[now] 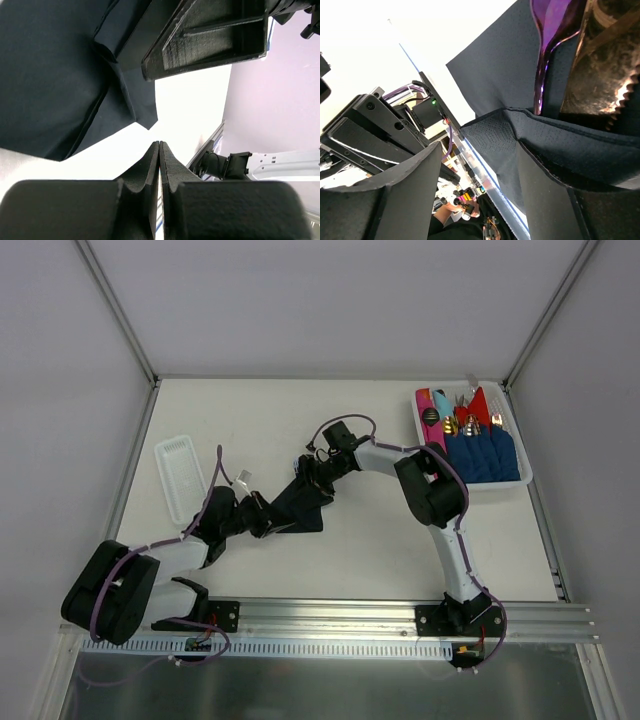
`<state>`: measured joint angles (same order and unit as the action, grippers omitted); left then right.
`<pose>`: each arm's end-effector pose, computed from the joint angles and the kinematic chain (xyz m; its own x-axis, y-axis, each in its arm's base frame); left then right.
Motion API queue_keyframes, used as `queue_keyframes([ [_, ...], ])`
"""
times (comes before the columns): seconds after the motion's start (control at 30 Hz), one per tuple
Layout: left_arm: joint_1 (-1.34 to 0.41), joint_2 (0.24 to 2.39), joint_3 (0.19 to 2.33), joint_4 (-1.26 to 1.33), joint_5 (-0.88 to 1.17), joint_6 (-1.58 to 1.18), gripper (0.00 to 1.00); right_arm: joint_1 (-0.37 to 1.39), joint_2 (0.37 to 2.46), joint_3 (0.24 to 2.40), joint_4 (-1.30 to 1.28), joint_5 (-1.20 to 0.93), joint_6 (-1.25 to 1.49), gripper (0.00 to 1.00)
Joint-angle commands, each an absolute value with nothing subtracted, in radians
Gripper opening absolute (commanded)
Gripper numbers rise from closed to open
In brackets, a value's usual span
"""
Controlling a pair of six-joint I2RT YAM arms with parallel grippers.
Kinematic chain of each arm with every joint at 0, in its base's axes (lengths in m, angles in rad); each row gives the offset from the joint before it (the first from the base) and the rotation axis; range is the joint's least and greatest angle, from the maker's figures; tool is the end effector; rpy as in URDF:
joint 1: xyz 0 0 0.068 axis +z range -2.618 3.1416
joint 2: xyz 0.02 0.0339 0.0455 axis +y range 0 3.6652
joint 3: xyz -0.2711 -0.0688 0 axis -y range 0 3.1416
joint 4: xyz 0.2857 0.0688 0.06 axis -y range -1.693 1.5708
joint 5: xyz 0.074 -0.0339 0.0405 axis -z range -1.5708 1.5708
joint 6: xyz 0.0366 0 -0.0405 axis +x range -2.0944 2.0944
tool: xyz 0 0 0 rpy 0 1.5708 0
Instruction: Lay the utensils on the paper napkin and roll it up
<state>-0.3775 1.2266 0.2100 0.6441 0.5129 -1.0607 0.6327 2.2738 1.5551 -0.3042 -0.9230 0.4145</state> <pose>0.2058 -0.1009 0.1188 -0.8163 -0.4943 -0.2989 0.0690 0.4303 -0.9000 0.3858 0.3191 0.0954 -0.9087 -0.3650 -0.2026 -0.3560 0.4239 0.8328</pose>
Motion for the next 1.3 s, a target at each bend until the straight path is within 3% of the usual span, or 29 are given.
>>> queue_keyframes([
  [0.0,-0.367,1.212,0.239,0.571,0.489,-1.045,0.01,0.634,2.292,1.529,-0.281,-0.902,0.443,0.65],
  [0.47,-0.408,1.41,0.318,0.759,0.419,-1.17,0.0,0.632,2.293,1.488,-0.195,-0.928,0.544,0.7],
  [1.27,-0.411,1.533,0.327,0.609,0.308,-1.192,0.0,0.618,2.252,1.457,-0.155,-0.931,0.561,0.71],
])
